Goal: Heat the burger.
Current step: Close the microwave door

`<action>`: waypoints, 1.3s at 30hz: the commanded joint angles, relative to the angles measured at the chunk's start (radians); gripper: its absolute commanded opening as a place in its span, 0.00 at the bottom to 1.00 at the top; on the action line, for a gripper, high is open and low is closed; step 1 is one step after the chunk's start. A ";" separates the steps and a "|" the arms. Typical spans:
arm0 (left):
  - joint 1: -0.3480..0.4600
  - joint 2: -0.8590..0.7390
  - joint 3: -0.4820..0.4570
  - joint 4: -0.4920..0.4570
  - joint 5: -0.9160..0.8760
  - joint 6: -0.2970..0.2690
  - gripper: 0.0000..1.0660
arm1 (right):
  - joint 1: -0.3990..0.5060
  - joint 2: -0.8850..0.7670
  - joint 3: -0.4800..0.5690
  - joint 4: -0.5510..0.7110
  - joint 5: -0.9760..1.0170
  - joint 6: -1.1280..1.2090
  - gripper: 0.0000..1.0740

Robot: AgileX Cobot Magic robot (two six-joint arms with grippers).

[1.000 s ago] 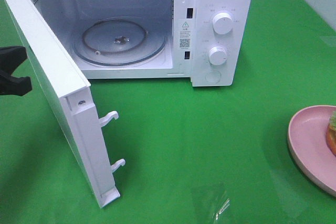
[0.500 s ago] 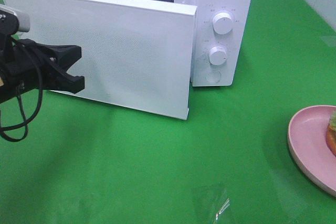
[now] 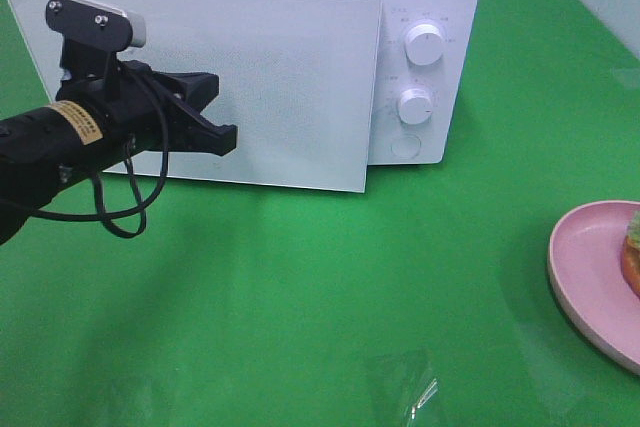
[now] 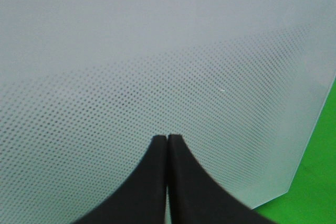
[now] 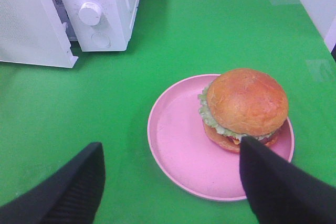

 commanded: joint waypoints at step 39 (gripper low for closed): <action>-0.071 0.081 -0.385 -0.156 0.477 0.052 0.27 | -0.007 -0.023 0.001 0.000 -0.015 0.005 0.66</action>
